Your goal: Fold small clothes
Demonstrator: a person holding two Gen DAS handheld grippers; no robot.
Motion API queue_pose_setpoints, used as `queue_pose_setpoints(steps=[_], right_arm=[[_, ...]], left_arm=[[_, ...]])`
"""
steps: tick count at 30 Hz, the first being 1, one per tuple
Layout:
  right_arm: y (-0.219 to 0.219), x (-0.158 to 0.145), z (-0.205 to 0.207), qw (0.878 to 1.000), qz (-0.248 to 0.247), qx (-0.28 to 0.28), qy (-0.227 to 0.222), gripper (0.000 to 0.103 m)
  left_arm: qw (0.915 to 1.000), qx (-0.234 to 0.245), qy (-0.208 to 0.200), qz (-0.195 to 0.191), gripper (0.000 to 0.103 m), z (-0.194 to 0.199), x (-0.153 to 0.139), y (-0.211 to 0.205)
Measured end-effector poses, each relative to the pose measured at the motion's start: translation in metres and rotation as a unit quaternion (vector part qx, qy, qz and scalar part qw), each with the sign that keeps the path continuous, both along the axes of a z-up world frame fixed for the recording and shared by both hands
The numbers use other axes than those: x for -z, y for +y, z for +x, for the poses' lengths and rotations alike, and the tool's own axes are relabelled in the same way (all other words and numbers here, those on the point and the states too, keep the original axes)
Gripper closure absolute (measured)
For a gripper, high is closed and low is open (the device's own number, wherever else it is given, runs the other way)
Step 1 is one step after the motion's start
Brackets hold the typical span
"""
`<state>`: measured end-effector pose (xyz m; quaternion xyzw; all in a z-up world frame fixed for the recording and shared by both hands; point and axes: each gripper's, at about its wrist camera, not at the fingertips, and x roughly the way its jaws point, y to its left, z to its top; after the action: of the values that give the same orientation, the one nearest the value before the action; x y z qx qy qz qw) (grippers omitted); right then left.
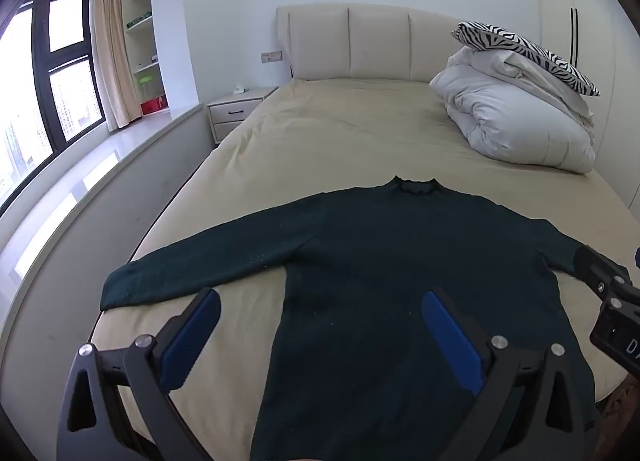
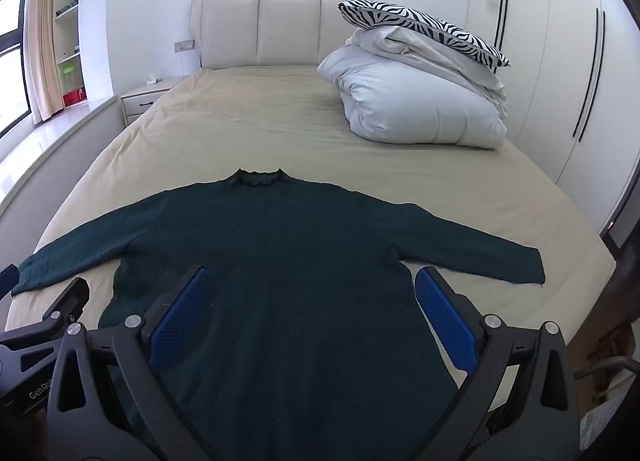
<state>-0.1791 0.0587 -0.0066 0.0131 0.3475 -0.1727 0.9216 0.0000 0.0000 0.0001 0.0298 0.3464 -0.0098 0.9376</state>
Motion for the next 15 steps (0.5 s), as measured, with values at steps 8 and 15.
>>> queue_pose_setpoints(steps=[8,15], right_arm=[[-0.001,-0.002,-0.001,1.0,-0.001,-0.001,0.0,0.0],[-0.003,-0.001,0.001,1.0,0.0,0.001,0.001,0.0]], left_arm=[[1.0,-0.002,0.001,-0.002,0.0,-0.001,0.008,0.004],[1.0,-0.004,0.004,-0.001,0.0,0.002,0.014,0.006]])
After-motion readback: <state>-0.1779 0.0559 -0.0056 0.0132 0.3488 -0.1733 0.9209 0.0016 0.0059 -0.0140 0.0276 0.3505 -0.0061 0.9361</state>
